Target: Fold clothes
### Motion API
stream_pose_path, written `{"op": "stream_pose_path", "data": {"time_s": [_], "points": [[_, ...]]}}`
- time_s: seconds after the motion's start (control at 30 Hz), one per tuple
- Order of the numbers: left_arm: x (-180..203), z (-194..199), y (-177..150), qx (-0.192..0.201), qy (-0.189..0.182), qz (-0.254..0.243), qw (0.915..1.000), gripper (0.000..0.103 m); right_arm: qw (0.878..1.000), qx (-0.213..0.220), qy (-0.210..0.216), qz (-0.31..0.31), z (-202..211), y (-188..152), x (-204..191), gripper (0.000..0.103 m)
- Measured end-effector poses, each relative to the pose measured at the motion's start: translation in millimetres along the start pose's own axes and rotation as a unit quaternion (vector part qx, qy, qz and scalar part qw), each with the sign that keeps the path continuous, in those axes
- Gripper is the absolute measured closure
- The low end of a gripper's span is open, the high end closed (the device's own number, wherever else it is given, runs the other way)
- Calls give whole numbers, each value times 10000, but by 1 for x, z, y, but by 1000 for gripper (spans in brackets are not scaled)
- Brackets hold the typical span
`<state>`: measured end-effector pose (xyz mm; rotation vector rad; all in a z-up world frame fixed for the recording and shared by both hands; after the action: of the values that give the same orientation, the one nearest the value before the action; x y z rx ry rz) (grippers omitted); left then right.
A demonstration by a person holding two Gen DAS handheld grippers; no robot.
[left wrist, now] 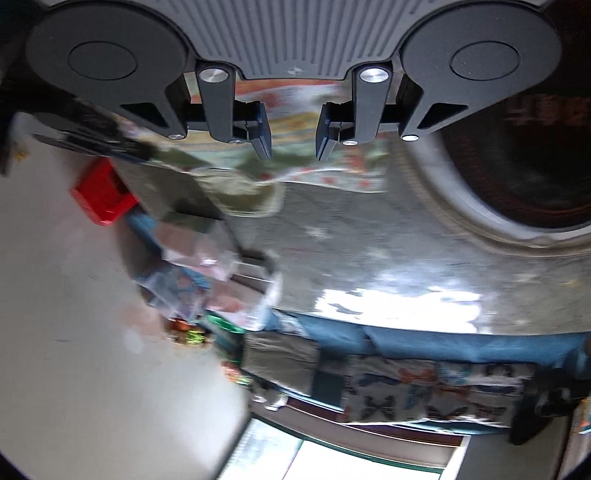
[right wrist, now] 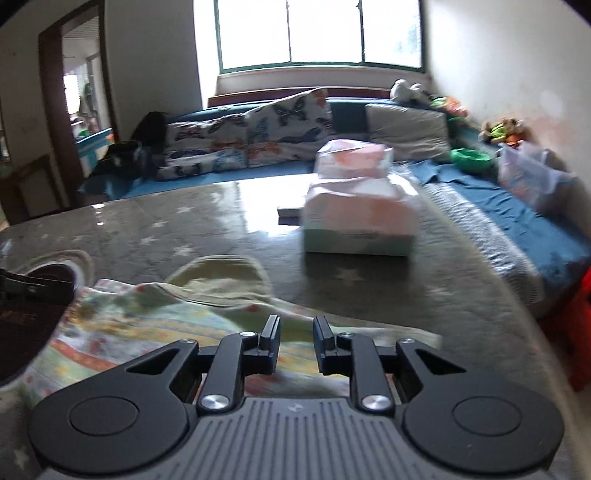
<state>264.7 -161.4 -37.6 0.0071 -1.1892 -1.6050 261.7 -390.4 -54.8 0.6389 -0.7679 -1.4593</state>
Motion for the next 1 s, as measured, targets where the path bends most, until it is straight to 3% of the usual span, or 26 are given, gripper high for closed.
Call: {"op": "stream_pose_path", "data": {"time_s": [0.27,0.47,0.73,1.0], "points": [[19,-57,6,-311,-566,-4,9979,77,9995,-92,265,143,-23,4,-26,84],[2,-91,1,-527,-491,237,9971,77,9992,-169,335,104,-33,-1,-23,84],[16,-66,-4,-431,-626,147,9970,76,9984,-68,538,177,6,-3,-22,83],[43,-29,-45,-606,-671,-358,9953,76,9946,-81,785,679,58,-40,-45,75]]}}
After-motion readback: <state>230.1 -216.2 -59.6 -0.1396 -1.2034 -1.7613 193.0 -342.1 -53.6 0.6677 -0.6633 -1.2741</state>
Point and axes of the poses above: each gripper's, at about its wrist camera, not at the fingertips, and z roughly against the way its jaws point, x to its right, y to its top, the point moved 9 cm from there along -z, roughly the way its jaws point, and after that the axes turned 13 degrees about -y, right-handed, at the moved point
